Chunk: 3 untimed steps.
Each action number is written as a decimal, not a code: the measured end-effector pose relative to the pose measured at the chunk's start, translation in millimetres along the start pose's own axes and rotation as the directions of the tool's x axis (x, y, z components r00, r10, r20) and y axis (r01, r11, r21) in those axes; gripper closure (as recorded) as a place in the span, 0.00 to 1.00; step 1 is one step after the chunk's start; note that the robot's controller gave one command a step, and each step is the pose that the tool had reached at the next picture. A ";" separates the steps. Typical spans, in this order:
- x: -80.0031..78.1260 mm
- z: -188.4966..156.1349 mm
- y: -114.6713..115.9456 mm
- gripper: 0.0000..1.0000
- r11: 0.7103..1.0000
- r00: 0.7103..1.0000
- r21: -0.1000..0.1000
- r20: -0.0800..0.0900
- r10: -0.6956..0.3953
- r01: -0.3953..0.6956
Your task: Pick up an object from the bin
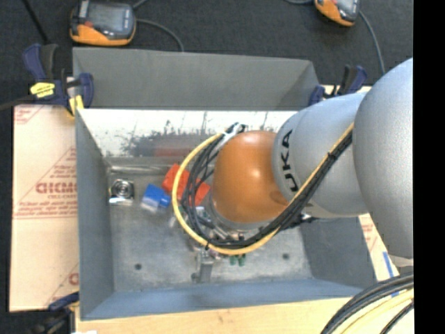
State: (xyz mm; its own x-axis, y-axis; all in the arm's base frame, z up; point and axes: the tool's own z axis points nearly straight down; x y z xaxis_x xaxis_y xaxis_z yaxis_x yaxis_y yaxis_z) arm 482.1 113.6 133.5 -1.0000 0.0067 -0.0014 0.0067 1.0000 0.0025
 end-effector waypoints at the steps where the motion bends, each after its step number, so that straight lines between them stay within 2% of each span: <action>1: -66.3 30.6 -42.3 0.00 0.999 0.999 0.003 0.004 0.034 -0.034; 2: -85.8 61.0 -36.2 0.00 0.848 0.848 0.006 0.008 -0.530 0.530; 3: -88.5 56.1 -33.5 1.00 0.849 0.849 0.005 0.017 -0.528 0.528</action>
Offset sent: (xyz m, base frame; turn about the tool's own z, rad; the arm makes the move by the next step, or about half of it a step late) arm 0.0630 -0.0392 -0.0297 0.0294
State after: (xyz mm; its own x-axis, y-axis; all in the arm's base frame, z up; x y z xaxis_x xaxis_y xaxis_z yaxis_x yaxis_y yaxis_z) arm 570.4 79.7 77.5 -0.8525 -0.5223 -0.0195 -0.5223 0.8527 -0.0039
